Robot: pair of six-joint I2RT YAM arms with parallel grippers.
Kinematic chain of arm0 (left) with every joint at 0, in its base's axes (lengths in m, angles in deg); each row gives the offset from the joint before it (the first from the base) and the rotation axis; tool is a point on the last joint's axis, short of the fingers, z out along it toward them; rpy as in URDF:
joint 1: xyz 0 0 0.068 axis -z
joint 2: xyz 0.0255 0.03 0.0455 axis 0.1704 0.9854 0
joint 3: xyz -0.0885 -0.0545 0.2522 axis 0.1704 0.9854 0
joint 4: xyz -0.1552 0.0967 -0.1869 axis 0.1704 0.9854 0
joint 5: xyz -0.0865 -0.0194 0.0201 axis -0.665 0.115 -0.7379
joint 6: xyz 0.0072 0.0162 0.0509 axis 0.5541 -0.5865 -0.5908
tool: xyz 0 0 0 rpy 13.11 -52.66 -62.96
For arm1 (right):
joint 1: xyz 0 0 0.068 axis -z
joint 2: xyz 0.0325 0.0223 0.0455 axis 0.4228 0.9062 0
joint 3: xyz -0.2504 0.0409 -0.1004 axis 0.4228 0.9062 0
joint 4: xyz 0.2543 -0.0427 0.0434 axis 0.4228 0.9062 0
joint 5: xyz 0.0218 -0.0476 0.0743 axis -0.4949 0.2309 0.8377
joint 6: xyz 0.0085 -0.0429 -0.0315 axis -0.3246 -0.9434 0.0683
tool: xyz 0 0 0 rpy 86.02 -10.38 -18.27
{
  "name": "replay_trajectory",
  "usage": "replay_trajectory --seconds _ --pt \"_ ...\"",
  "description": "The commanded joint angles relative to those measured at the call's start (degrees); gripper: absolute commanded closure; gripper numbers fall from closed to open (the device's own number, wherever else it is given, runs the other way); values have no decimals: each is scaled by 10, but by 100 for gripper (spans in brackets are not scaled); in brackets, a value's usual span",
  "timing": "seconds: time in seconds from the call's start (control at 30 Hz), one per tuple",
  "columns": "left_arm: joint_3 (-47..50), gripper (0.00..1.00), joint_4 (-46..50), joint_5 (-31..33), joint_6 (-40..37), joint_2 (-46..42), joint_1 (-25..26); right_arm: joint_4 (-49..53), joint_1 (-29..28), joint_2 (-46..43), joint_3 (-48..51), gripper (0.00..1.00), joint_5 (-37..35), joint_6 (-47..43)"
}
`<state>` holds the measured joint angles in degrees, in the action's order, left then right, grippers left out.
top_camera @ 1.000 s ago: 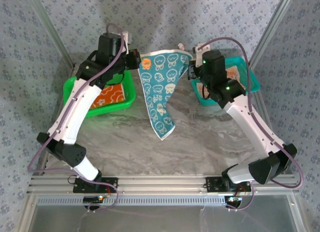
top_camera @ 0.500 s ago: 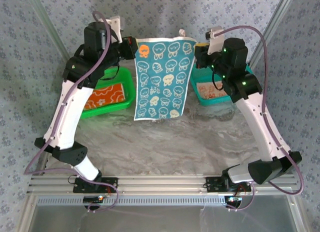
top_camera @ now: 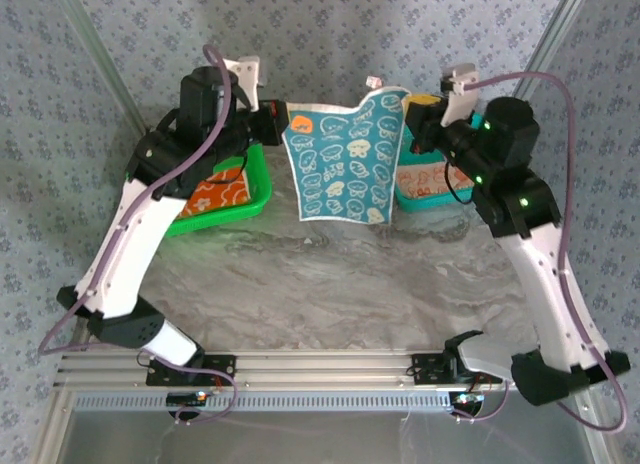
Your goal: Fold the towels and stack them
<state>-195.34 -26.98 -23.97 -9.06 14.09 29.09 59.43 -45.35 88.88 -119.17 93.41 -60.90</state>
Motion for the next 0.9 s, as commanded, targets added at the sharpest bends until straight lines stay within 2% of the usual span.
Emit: replay_trajectory --seconds 0.0,0.3,0.43,0.5,0.57,0.67,0.87 --pt "23 100 -16 40 -8 -60 29 22 -15 -50 15 100 6 10" --pt "60 100 9 111 11 -117 122 124 -30 -127 6 100 -9 37" --pt "68 100 27 121 30 -119 124 169 -29 -122 5 100 -1 53" --pt "78 100 32 149 26 -115 122 186 -22 -101 4 100 -1 53" --pt "81 100 39 144 28 -103 106 186 -10 -76 11 100 15 54" --pt "97 100 31 103 35 -83 57 146 13 -43 42 100 46 61" --pt "175 100 -54 13 23 -36 -43 25 47 48 86 100 86 37"
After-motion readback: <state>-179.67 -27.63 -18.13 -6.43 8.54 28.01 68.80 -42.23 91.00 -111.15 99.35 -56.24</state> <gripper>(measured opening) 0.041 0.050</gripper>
